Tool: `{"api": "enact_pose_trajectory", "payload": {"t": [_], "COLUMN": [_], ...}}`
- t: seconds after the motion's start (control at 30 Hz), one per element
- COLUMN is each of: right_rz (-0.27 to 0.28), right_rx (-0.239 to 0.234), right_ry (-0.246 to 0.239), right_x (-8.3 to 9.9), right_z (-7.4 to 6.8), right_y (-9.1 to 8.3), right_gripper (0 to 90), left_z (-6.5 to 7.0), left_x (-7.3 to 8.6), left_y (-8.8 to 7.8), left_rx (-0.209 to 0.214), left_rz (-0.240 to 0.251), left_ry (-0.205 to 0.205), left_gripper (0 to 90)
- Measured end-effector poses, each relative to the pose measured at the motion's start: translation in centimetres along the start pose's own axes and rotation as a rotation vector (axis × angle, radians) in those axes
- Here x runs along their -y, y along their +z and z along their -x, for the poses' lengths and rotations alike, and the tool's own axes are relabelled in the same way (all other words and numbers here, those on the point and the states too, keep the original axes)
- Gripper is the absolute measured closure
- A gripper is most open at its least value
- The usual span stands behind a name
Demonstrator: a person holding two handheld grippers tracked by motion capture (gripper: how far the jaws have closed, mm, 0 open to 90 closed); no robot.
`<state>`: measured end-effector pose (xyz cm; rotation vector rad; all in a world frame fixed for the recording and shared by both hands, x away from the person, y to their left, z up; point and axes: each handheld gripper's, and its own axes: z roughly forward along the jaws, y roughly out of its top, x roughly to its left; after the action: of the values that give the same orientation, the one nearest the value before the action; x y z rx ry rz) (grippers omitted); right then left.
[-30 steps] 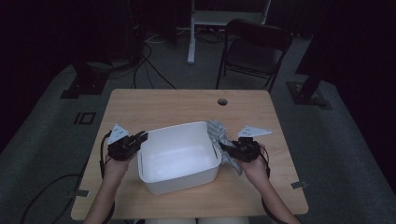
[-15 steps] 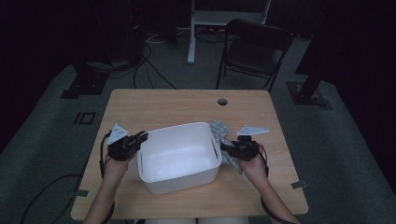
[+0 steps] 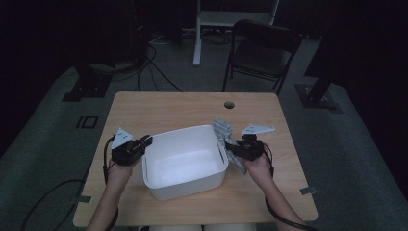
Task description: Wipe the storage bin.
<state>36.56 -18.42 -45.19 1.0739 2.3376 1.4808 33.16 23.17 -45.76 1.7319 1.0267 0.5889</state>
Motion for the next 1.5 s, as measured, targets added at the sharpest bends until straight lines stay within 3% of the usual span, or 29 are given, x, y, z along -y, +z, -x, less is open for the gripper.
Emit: {"api": "enact_pose_trajectory", "payload": {"t": [0.23,0.37,0.5,0.73,1.0,1.2,1.4,1.5], "right_rz": [-0.029,-0.037,-0.002,-0.021,-0.056,-0.034,0.000,-0.007], "right_rx": [0.000,0.007,0.010,0.015,0.027,0.024,0.033,0.019], "right_ry": [0.031,0.015,0.006,0.003,0.026,0.025,0.009,0.032], "right_x": [0.8,0.2,-0.8,-1.3,-0.1,-0.7,-1.9,-1.9], "right_z": [0.7,0.8,0.9,1.0,1.4,1.6,1.3,1.5], "right_y": [1.2,1.0,0.4,1.0,2.3,1.8,1.4,1.7], "right_gripper": [78.3,78.2,78.1,78.2,78.3,78.2,78.2,78.3], "left_z": [-0.1,-0.1,-0.1,0.1,0.1,0.0,-0.1,0.0], "left_x": [0.0,0.0,0.0,0.0,0.0,0.0,0.0,-0.1], "left_y": [0.0,0.0,0.1,0.1,0.1,0.1,0.1,0.2], "left_rx": [0.004,0.007,0.009,-0.007,-0.008,-0.001,0.006,0.001], "left_rz": [0.003,0.005,0.003,0.005,0.006,0.003,0.002,0.003], "left_ry": [-0.001,0.002,0.005,0.005,0.005,0.016,-0.003,-0.011], "left_gripper": [79.8,79.9,79.9,79.9,79.8,79.9,79.9,79.9]}}
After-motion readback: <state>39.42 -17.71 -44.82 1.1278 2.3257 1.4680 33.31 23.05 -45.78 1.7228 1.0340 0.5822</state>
